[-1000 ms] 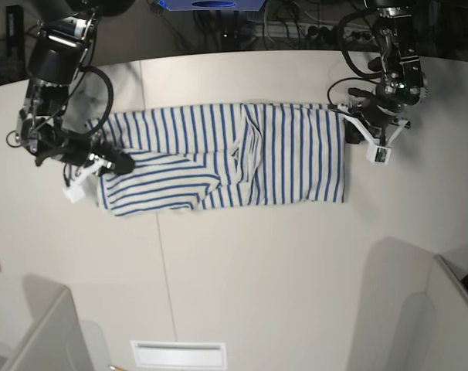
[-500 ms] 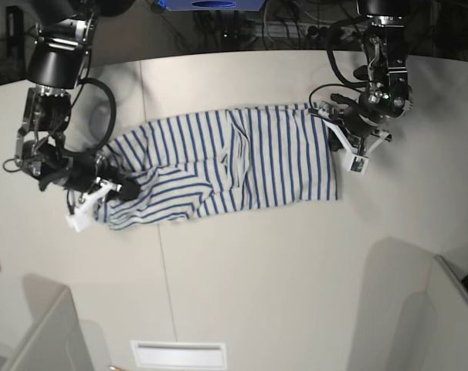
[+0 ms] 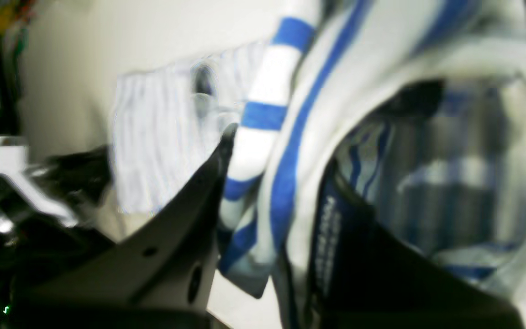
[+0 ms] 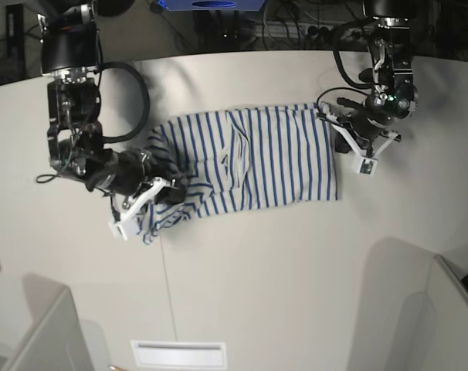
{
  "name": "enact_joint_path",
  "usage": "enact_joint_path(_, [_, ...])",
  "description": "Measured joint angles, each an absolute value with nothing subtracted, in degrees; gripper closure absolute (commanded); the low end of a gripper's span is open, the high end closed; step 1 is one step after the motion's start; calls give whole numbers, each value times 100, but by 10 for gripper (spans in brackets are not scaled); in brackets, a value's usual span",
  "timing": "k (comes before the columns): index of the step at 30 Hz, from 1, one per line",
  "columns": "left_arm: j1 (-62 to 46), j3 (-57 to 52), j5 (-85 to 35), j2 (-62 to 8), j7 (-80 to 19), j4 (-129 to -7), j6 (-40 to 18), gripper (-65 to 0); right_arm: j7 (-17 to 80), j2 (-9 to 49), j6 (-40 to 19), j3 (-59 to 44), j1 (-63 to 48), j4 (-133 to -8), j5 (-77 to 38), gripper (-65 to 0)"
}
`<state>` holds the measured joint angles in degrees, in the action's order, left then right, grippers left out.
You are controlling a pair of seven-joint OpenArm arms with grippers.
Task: Fold the T-shirt properly
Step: 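Grasp the shirt's free end with the right gripper and lift it, then fold the held end over onto the shirt toward the left gripper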
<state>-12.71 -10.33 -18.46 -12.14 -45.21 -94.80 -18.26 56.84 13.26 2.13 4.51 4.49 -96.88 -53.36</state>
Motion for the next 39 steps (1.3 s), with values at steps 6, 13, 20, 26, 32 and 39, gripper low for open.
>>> enact_joint_path(6, [-1271, -996, -1841, -1240, -4539, -9459, -1837, 0, 5767, 1103, 213, 515, 58, -10433, -5328, 0])
enact_joint_path(13, [-1271, -987, -1844, -1225, -4539, -9452, -1841, 0, 5730, 934, 222, 978, 86, -10862, -5277, 0])
enact_joint_path(20, [-1310, -987, -1848, -1227, -4495, -9452, -1839, 0, 5728, 655, 781, 1767, 342, -10923, -5325, 0])
enact_joint_path(26, [-1328, -976, -1846, -1216, -4456, -9456, -1839, 0, 5673, 615, 1201, 2499, 676, -10901, -4873, 0])
enact_joint_path(32, [-1334, -974, -1846, -1223, -4458, -9463, -1841, 0, 5675, 246, 1267, 3293, 694, -10860, -3732, 0])
enact_joint_path(39, [-1424, -980, -1857, -1227, -4421, -9498, -1841, 0, 5677, -139, 1247, 3527, 836, -10007, -3208, 0])
